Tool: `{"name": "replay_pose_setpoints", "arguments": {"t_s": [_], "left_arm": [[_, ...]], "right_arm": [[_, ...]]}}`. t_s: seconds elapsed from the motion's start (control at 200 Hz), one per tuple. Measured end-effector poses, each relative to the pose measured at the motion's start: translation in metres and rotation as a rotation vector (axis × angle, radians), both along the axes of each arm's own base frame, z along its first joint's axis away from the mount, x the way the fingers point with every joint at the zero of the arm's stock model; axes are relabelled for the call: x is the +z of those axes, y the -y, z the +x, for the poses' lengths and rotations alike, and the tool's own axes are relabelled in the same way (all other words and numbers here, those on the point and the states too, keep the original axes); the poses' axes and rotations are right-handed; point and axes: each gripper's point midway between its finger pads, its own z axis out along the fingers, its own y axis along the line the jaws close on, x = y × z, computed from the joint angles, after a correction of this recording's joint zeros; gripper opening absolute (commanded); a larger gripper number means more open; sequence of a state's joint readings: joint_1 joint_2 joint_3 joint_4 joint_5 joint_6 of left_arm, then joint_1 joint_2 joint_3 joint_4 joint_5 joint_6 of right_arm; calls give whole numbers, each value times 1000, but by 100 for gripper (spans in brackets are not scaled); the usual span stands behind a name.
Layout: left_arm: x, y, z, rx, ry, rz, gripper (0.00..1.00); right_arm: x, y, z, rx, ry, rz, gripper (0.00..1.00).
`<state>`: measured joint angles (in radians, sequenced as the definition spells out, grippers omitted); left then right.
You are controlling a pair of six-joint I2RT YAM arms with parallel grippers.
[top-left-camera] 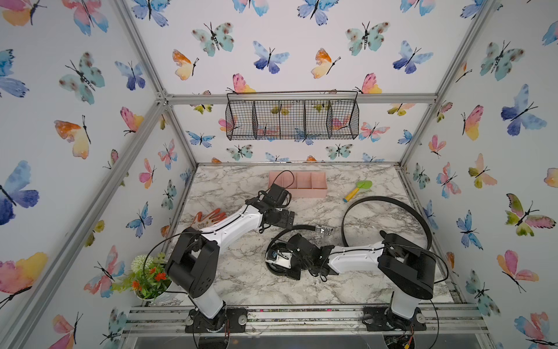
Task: Place the belts into the storage roll
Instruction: Roll the belt at the center of the board.
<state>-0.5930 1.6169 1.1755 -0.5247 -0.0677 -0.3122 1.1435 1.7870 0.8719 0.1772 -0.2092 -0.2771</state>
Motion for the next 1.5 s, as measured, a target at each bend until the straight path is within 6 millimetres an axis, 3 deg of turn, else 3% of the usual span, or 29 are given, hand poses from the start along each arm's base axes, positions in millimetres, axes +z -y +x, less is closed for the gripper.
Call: {"name": "replay_pose_setpoints", "arguments": {"t_s": [0.12, 0.225, 0.355, 0.471, 0.621, 0.801, 1.061, 1.302, 1.502], "left_arm": [[-2, -34, -13, 124, -20, -14, 99], [-17, -53, -46, 189, -84, -42, 100], [-28, -61, -85, 226, -158, -124, 90], [-27, -60, -102, 236, -185, -189, 84], [-26, -51, -107, 228, -206, -255, 73], [-41, -44, -114, 217, -250, -313, 48], [-56, -36, -122, 181, -302, -339, 44], [-61, -28, -122, 144, -318, -361, 30], [-62, -23, -123, 119, -314, -357, 34]], "right_arm": [[0, 0, 0, -3, -3, 1, 3], [-1, 0, 0, -4, -4, 1, 3], [-1, 0, -1, -4, -5, 2, 3], [-1, 0, -1, -7, -8, 5, 3], [-1, 0, -2, -5, -13, 8, 3], [-2, 2, -5, 5, -19, 7, 3], [-2, 1, -11, 22, -26, 7, 3], [-2, 1, -12, 25, -27, 7, 3], [-2, 1, -13, 27, -30, 6, 3]]}}
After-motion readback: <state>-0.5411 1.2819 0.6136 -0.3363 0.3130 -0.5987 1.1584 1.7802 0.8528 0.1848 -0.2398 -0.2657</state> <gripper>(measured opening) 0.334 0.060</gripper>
